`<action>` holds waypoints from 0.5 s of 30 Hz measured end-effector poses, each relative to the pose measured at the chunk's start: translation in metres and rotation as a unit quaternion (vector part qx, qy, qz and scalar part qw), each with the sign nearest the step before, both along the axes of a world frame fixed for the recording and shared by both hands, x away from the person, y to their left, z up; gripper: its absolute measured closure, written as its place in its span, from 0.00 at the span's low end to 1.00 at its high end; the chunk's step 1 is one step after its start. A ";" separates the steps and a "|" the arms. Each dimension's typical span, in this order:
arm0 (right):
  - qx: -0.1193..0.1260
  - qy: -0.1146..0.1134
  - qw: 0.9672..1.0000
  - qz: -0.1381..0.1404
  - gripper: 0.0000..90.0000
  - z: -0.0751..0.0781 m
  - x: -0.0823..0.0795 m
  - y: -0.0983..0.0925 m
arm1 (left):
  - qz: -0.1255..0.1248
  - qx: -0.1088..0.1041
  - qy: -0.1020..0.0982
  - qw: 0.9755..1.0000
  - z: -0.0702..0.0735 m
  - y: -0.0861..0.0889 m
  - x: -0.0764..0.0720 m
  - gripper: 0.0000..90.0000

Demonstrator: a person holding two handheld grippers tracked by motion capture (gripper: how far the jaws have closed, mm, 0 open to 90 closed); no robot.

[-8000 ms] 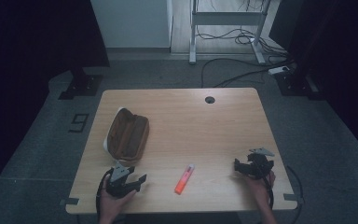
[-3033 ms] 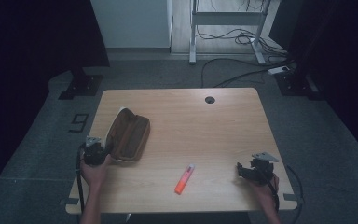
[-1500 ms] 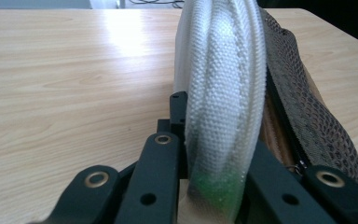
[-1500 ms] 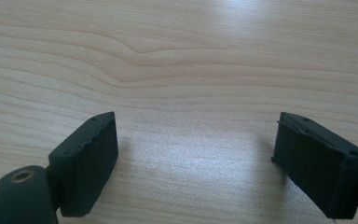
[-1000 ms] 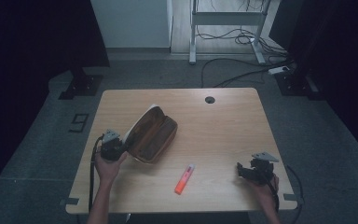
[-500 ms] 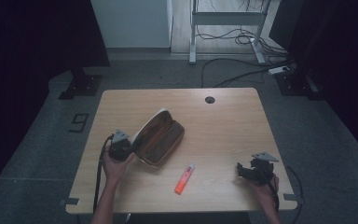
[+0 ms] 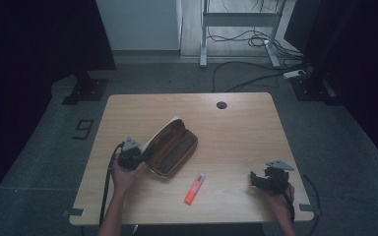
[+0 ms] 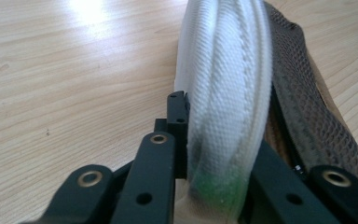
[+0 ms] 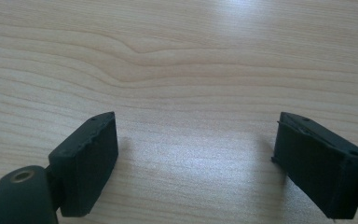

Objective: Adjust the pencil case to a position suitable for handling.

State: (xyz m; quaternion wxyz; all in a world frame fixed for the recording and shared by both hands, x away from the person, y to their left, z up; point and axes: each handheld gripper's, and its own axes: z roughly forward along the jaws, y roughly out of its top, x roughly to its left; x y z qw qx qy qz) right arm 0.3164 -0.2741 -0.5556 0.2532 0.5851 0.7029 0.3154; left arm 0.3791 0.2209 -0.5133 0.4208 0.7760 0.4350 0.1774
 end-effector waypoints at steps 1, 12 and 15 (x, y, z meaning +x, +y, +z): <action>0.000 0.000 1.000 0.000 0.15 0.000 0.000 0.000 | 0.001 0.001 0.001 1.000 -0.001 0.000 0.000 0.91; 0.000 0.000 1.000 0.000 0.15 0.000 0.000 0.000 | 0.026 0.020 -0.023 0.999 0.001 -0.001 -0.006 0.43; 0.000 0.000 1.000 0.000 0.15 0.000 0.000 0.000 | 0.037 0.015 -0.032 0.999 0.003 0.002 -0.010 0.31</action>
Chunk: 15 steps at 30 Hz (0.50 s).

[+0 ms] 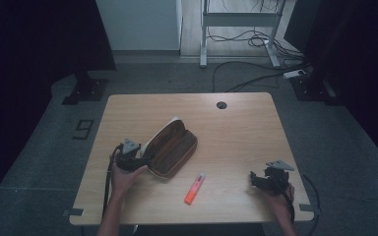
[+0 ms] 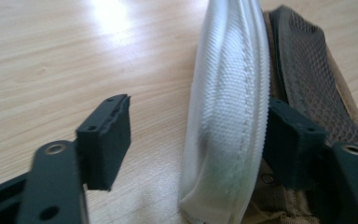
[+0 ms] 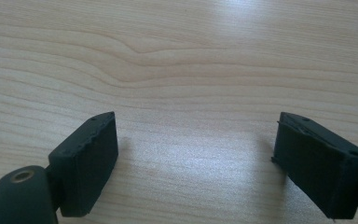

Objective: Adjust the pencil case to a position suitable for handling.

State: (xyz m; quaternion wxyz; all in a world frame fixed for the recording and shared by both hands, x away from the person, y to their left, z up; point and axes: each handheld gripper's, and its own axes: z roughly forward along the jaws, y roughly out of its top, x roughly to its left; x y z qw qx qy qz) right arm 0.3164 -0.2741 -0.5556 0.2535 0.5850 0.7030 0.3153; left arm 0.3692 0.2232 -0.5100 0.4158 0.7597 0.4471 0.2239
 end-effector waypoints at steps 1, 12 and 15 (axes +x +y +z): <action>0.000 0.000 1.000 0.000 0.15 0.000 0.000 0.000 | 0.000 -0.005 -0.002 1.000 0.001 0.002 -0.001 0.30; 0.000 0.000 1.000 0.000 0.15 0.000 0.000 0.000 | 0.002 0.001 -0.015 1.000 0.010 0.009 -0.022 0.25; -0.001 0.000 1.000 0.000 0.15 0.000 0.000 0.000 | 0.003 0.005 -0.016 1.000 0.010 0.011 -0.029 0.25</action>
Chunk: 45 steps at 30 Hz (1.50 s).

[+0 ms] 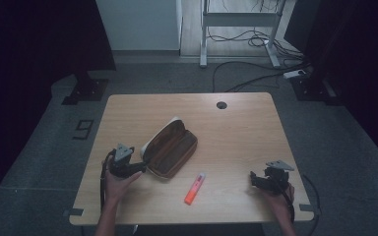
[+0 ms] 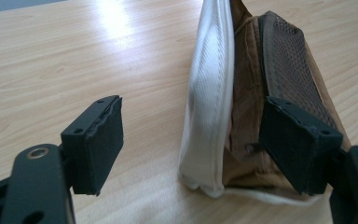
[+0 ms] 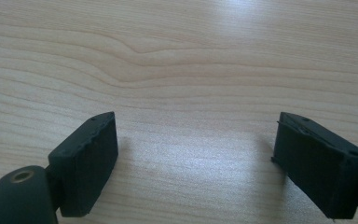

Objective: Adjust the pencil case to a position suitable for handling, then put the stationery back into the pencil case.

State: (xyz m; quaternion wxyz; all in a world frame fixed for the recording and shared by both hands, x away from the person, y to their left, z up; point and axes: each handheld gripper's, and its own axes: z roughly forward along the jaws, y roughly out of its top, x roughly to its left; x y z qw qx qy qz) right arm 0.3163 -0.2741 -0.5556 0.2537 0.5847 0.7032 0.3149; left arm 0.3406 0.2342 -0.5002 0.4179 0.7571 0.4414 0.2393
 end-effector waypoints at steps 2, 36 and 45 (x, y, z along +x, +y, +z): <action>0.000 0.000 1.000 0.000 0.15 0.000 0.000 0.000 | 0.000 -0.001 0.000 1.000 0.000 0.002 -0.004 0.24; 0.001 0.000 1.000 0.000 0.15 0.000 0.000 0.000 | -0.056 -0.019 0.014 0.998 -0.002 -0.030 -0.048 0.31; 0.000 0.000 1.000 0.000 0.15 0.000 0.000 0.000 | -0.071 -0.011 0.025 0.997 -0.008 -0.049 -0.048 0.32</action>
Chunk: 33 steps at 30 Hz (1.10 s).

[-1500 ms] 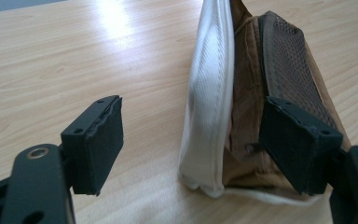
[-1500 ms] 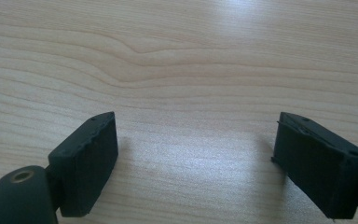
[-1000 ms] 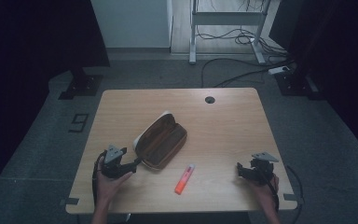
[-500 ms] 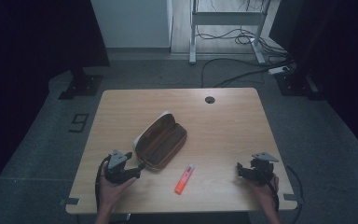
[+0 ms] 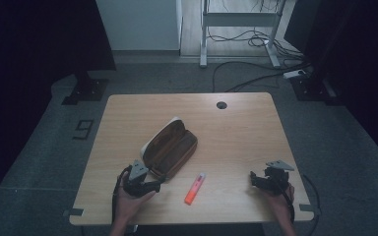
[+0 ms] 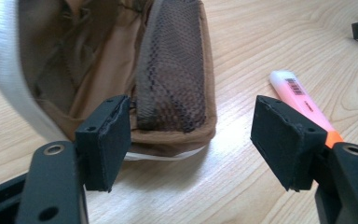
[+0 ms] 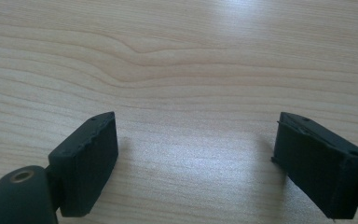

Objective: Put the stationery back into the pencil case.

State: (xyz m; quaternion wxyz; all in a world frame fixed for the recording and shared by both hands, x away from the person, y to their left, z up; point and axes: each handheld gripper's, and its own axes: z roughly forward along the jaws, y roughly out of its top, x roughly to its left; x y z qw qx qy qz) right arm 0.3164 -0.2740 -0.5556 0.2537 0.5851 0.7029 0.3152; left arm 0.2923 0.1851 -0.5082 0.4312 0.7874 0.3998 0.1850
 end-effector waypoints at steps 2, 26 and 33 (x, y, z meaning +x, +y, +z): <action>0.000 0.000 1.000 0.000 0.15 0.000 0.000 0.000 | -0.002 0.001 0.002 1.000 -0.001 -0.004 -0.001 0.32; 0.001 0.000 1.000 0.000 0.15 0.000 0.000 0.000 | -0.026 0.008 0.022 0.999 -0.010 -0.052 -0.008 0.34; 0.000 0.000 1.000 0.000 0.15 0.000 0.000 0.000 | -0.012 0.002 0.018 1.000 -0.008 -0.047 -0.008 0.34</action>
